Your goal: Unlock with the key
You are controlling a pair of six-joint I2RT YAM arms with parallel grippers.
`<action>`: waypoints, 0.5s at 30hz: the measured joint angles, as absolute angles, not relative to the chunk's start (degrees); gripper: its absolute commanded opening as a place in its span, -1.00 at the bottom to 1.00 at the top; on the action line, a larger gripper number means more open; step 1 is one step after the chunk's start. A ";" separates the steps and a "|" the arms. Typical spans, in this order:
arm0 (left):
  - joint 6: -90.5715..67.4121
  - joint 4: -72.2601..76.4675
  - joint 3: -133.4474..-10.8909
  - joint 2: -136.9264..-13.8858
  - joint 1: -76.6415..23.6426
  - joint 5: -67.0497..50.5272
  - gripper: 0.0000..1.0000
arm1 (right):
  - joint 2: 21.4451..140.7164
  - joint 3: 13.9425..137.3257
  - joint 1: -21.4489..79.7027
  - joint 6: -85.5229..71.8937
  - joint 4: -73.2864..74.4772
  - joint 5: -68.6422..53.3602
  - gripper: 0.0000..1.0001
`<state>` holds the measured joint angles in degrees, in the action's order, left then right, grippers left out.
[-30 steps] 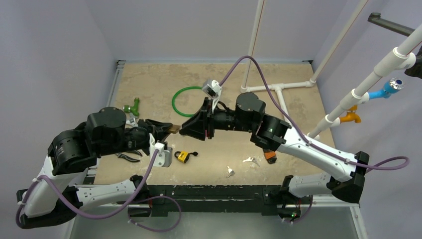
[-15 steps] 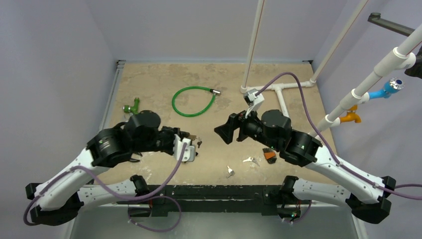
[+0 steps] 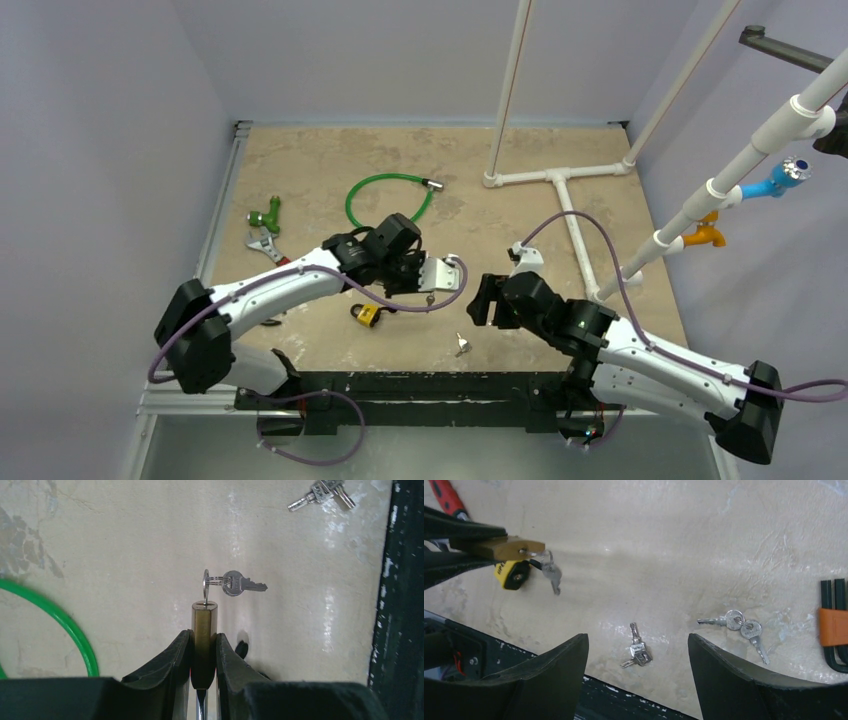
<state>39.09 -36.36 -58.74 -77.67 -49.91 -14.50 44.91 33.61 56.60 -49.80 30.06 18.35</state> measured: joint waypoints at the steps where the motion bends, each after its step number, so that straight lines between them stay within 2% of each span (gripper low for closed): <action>1: 38.68 -34.68 -58.70 -79.57 -49.91 -14.61 -1.00 | 44.49 32.16 56.60 -50.35 29.52 18.17 0.44; 12: 34.15 -21.78 -58.74 -94.89 -49.12 -13.17 -0.99 | 49.08 24.40 56.60 -50.72 21.26 12.53 0.20; 15: 32.40 -21.41 -59.53 -96.77 -48.77 -12.93 -0.54 | 50.48 23.24 56.60 -49.82 18.57 10.92 0.13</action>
